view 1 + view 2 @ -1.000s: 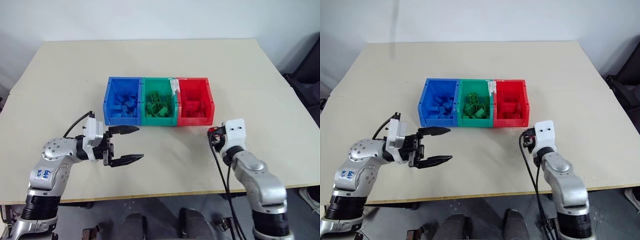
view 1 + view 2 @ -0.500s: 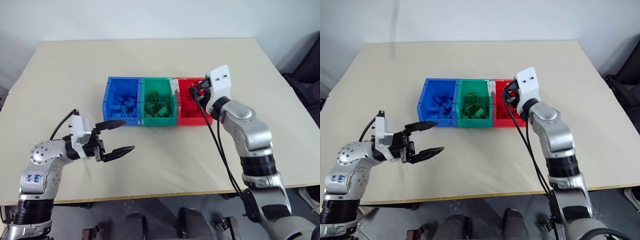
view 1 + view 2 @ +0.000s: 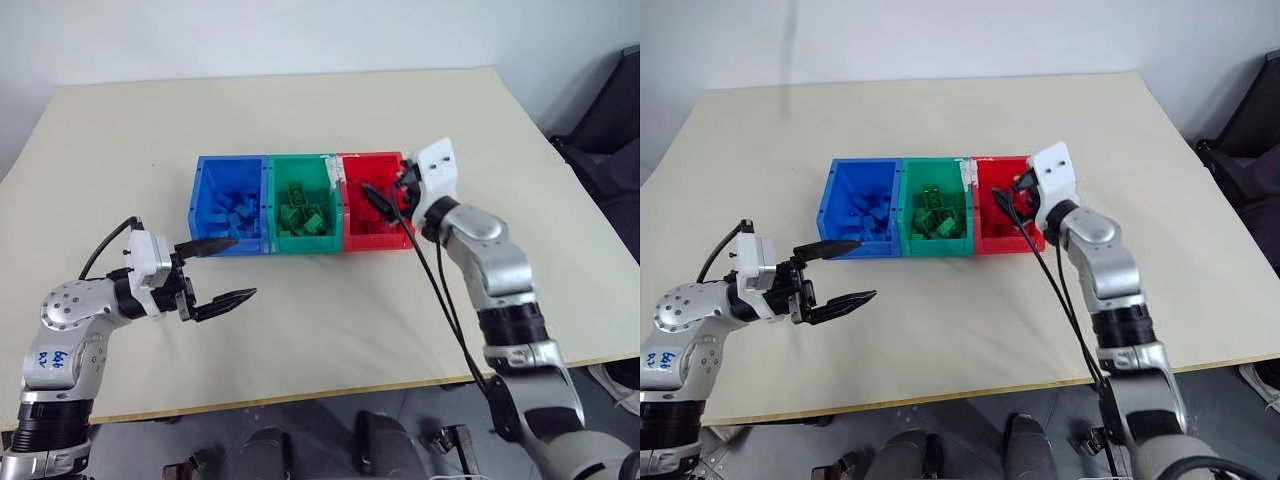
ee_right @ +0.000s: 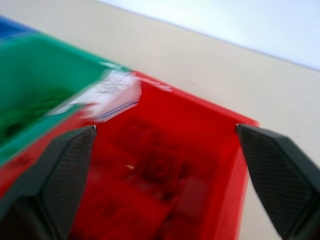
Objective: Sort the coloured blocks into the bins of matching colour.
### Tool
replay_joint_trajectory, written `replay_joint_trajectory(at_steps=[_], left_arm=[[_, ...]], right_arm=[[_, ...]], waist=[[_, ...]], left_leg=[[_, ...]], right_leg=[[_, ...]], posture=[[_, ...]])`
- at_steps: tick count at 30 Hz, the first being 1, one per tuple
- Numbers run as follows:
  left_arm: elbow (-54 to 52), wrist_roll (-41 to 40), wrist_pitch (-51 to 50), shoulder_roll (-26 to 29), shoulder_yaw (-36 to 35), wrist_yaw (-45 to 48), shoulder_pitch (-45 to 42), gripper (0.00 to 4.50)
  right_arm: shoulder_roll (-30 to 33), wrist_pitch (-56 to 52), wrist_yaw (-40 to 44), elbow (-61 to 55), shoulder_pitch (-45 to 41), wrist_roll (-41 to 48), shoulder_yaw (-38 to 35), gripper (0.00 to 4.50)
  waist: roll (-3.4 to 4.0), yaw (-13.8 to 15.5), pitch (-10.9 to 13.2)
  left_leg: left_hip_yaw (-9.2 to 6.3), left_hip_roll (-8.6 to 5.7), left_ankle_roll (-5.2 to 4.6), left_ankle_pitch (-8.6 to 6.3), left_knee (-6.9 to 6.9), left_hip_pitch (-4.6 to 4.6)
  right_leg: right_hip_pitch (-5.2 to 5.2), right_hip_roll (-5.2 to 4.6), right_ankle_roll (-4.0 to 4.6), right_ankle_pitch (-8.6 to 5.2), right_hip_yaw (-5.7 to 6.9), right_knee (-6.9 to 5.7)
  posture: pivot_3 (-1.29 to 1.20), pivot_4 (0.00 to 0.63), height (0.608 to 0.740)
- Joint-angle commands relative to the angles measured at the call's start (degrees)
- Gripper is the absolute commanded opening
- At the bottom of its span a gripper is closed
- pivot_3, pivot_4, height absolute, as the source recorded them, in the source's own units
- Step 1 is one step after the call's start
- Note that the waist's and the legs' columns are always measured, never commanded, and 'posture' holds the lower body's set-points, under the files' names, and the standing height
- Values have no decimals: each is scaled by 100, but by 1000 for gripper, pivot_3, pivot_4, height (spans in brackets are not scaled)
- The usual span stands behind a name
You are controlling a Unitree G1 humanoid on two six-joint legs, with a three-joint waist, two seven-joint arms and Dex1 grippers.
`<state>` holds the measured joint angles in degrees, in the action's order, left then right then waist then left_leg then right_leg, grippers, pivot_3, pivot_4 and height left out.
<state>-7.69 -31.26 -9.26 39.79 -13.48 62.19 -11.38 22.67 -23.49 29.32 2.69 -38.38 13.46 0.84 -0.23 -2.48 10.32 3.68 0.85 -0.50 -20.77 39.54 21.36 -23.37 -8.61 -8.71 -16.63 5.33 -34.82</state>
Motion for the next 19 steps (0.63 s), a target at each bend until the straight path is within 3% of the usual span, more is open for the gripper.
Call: replay_joint_trajectory(at_steps=[1, 5, 7, 11, 19], left_arm=[[100, -55, 115, 205, -305, 130, 113, 4500], [391, 124, 357, 382, -400, 326, 403, 4500], [535, 151, 436, 439, -440, 367, 446, 4500], [696, 258, 443, 721, -598, 519, 820, 4500], [481, 564, 880, 487, -640, -53, 999, 4500]], right_arm=[[698, 638, 1639, -1357, 1107, 984, -581, 4485], [1656, 1937, 3463, -1499, 2516, 1176, -819, 4485], [1921, 2110, 3865, -1427, 2829, 1260, -859, 4485], [2241, 2085, 4255, -1080, 3138, 1438, -1090, 4485], [2020, 2483, 4144, -640, 2864, 1297, -1033, 4485]], waist=[[0, 79, 0], [-1, 138, 1], [-3, 125, 2], [-4, 71, 2], [-4, 130, 2]], left_leg=[[-1, 3, 2, -1, 0, -1], [8, 0, -4, -12, 0, -6], [14, 1, -6, -13, 6, -11], [16, 12, -2, -11, 19, -31], [5, 15, 2, -12, 34, -27]], right_leg=[[2, 2, 0, 0, 4, 1], [16, 1, -2, 1, 8, 21], [24, 1, -9, 5, 5, 25], [37, 4, -4, 10, 4, 11], [38, 1, 3, 14, 6, 4]], posture=[[0, 150, 740], [0, 150, 740], [0, 150, 740], [0, 150, 740], [0, 150, 740]])
